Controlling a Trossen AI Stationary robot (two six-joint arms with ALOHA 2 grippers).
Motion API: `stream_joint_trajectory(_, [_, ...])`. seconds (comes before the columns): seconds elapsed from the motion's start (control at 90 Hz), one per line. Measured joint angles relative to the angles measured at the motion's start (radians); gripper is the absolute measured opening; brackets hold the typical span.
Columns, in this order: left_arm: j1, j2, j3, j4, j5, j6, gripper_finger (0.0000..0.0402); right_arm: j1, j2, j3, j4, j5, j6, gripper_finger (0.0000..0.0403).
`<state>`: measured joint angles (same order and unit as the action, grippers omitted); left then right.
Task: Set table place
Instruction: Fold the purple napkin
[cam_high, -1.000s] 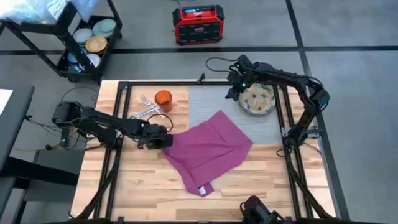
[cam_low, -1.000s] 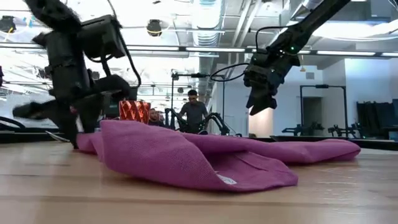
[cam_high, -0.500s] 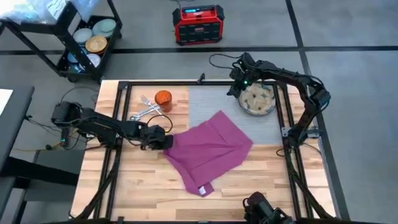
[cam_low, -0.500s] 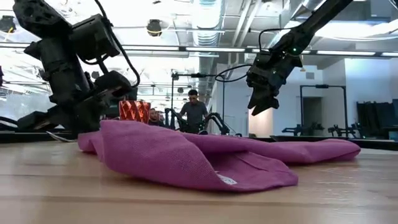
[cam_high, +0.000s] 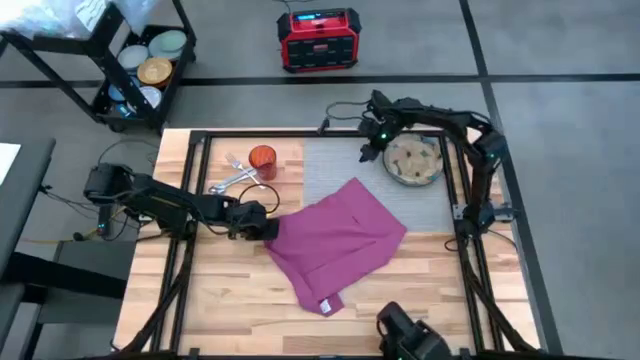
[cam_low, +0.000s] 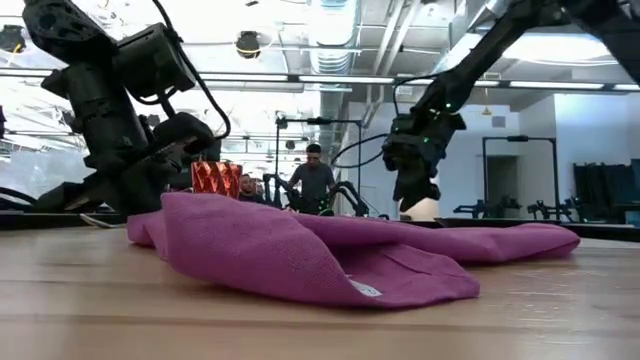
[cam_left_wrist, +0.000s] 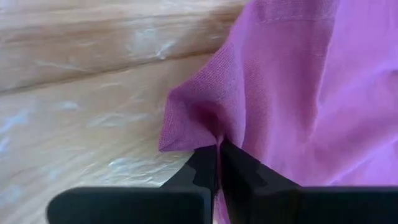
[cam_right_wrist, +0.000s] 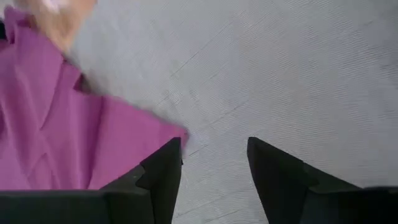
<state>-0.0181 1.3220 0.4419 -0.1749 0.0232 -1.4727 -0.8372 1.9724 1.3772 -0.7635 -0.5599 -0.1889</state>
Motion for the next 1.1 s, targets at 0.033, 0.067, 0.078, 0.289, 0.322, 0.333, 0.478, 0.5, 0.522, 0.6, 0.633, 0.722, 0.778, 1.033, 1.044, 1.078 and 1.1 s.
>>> stream_joint_trajectory(0.033, [0.000, 0.000, 0.000, 0.000, 0.000, 0.005, 0.0000, 0.011, -0.003, 0.001, -0.005, -0.002, -0.002, 0.0173])
stream_joint_trajectory(0.067, [0.000, 0.000, 0.000, 0.000, 0.001, 0.011, 0.0000, 0.025, -0.006, 0.001, -0.008, -0.002, -0.005, 0.0173])
stream_joint_trajectory(0.078, [0.000, 0.000, 0.000, 0.000, 0.001, 0.012, 0.0000, 0.029, -0.006, 0.001, -0.009, -0.002, -0.007, 0.0173])
stream_joint_trajectory(0.289, [0.003, 0.000, 0.000, 0.001, 0.005, 0.037, 0.0000, 0.088, 0.020, 0.000, 0.010, 0.042, -0.029, 0.0173])
stream_joint_trajectory(0.322, [0.003, 0.000, 0.000, 0.001, 0.005, 0.037, 0.0000, 0.093, 0.031, -0.001, 0.003, 0.043, -0.029, 0.0173])
stream_joint_trajectory(0.333, [0.003, 0.000, 0.000, 0.001, 0.006, 0.037, 0.0000, 0.094, 0.034, -0.001, 0.002, 0.043, -0.029, 0.0173])
stream_joint_trajectory(0.478, [0.003, 0.000, 0.000, 0.001, 0.006, 0.045, 0.0000, 0.114, 0.046, -0.016, 0.001, 0.048, -0.029, 0.0173])
stream_joint_trajectory(0.5, [0.003, 0.000, 0.000, 0.002, 0.006, 0.047, 0.0000, 0.119, 0.046, -0.020, 0.003, 0.051, -0.029, 0.0173])
stream_joint_trajectory(0.522, [0.003, 0.000, 0.000, 0.002, 0.006, 0.050, 0.0000, 0.123, 0.046, -0.023, 0.004, 0.053, -0.030, 0.0173])
stream_joint_trajectory(0.6, [0.003, 0.000, 0.000, 0.001, 0.006, 0.052, 0.0000, 0.141, 0.046, -0.028, -0.007, 0.054, -0.029, 0.0173])
stream_joint_trajectory(0.633, [0.003, 0.000, 0.000, 0.001, 0.006, 0.055, 0.0000, 0.150, 0.046, -0.029, -0.002, 0.053, -0.030, 0.0173])
stream_joint_trajectory(0.722, [0.003, 0.000, 0.000, 0.001, 0.006, 0.057, 0.0000, 0.172, 0.046, -0.043, 0.006, 0.053, -0.029, 0.0173])
stream_joint_trajectory(0.778, [0.003, 0.000, 0.000, 0.001, 0.006, 0.058, 0.0000, 0.188, 0.046, -0.055, 0.014, 0.053, -0.029, 0.0173])
stream_joint_trajectory(1.033, [0.003, 0.000, 0.000, 0.001, 0.006, 0.063, 0.0000, 0.236, 0.041, -0.088, 0.046, 0.113, -0.025, 0.0162])
stream_joint_trajectory(1.044, [0.003, 0.000, 0.000, 0.001, 0.005, 0.063, 0.0000, 0.236, 0.041, -0.088, 0.046, 0.114, -0.024, 0.0159])
stream_joint_trajectory(1.078, [0.003, 0.000, 0.000, 0.001, 0.003, 0.063, 0.0000, 0.235, 0.041, -0.088, 0.048, 0.122, -0.023, 0.0147])
stream_joint_trajectory(1.1, [0.003, 0.000, 0.000, 0.001, 0.002, 0.063, 0.0000, 0.235, 0.041, -0.088, 0.049, 0.133, -0.022, 0.0135])
